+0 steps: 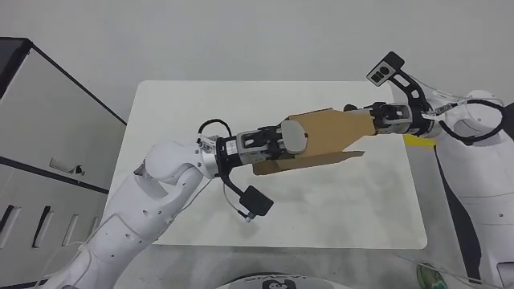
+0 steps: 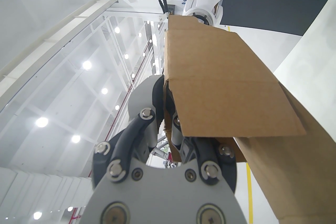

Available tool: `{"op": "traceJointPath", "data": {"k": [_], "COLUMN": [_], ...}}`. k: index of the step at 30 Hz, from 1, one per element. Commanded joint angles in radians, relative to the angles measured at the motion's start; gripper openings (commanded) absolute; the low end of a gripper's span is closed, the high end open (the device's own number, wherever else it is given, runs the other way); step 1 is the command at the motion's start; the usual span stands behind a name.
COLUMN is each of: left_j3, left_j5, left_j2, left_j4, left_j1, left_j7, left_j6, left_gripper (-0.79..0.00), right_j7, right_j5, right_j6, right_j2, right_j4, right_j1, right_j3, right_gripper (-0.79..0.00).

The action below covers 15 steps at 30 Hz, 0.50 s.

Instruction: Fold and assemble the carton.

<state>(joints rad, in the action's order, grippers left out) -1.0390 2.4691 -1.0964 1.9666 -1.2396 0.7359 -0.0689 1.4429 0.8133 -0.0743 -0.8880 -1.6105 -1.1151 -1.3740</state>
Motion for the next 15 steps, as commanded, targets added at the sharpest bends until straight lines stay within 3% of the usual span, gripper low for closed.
{"op": "traceJointPath", "data": {"k": [1,15], "left_j3": [0.001,0.024], "left_j5": [0.0,-0.002], "left_j2": [0.0,-0.004], "left_j4": [0.0,0.002], "left_j1": [0.001,0.009], "left_j7": [0.0,-0.008], "left_j6": [0.001,0.004], "left_gripper": [-0.785,-0.785], "right_j7": [0.003,-0.007], "right_j5": [-0.002,-0.017], "right_j6": [-0.003,-0.011], "right_j2": [0.0,-0.006], "right_j4": [0.001,0.0], "right_j1": [-0.001,0.012], "right_j3": [0.002,0.043], "right_gripper": [-0.785,-0.785]}}
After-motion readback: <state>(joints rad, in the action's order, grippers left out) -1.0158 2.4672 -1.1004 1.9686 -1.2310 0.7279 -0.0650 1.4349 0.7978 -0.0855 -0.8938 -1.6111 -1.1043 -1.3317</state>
